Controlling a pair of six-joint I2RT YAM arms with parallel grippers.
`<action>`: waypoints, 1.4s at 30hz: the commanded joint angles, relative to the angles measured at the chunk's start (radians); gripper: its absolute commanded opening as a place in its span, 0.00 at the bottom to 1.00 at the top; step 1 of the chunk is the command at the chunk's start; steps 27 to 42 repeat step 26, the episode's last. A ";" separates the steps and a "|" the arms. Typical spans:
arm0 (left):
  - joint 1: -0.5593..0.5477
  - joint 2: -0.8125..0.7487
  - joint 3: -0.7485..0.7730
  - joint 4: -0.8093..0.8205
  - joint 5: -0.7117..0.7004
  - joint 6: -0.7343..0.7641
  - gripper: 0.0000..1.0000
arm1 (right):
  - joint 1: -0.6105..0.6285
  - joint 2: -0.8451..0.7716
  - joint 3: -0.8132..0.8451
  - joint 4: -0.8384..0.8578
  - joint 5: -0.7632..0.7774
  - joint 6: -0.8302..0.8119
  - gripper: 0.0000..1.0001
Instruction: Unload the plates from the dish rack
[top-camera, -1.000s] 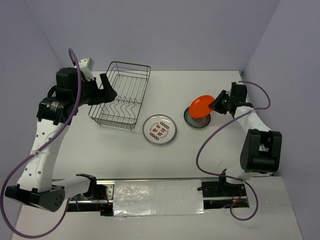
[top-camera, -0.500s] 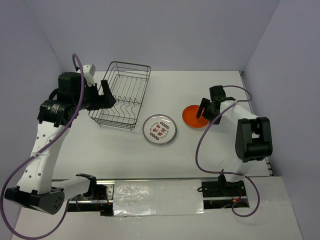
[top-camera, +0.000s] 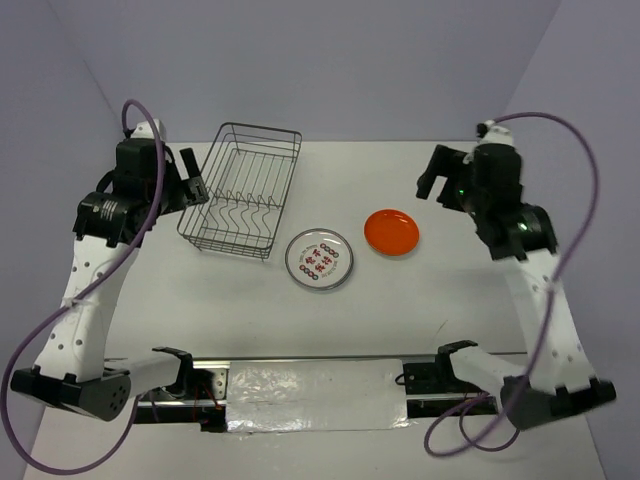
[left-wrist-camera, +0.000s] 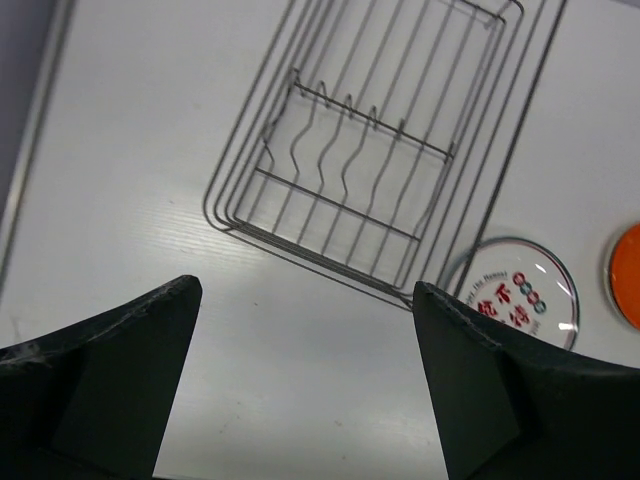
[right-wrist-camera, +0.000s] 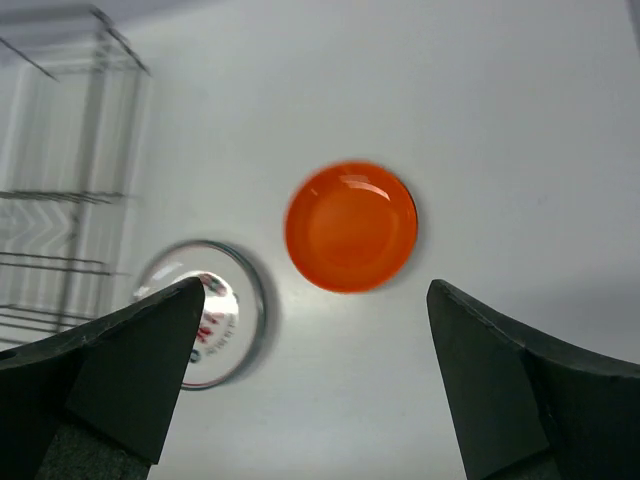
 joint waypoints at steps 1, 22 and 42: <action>0.000 -0.095 -0.021 0.033 -0.189 0.005 1.00 | 0.016 -0.133 0.135 -0.171 0.013 -0.074 1.00; -0.026 -0.269 -0.219 0.017 -0.335 -0.056 1.00 | 0.032 -0.488 0.155 -0.377 0.064 -0.120 1.00; -0.036 -0.268 -0.216 0.020 -0.346 -0.044 0.99 | 0.033 -0.489 0.166 -0.373 0.056 -0.113 1.00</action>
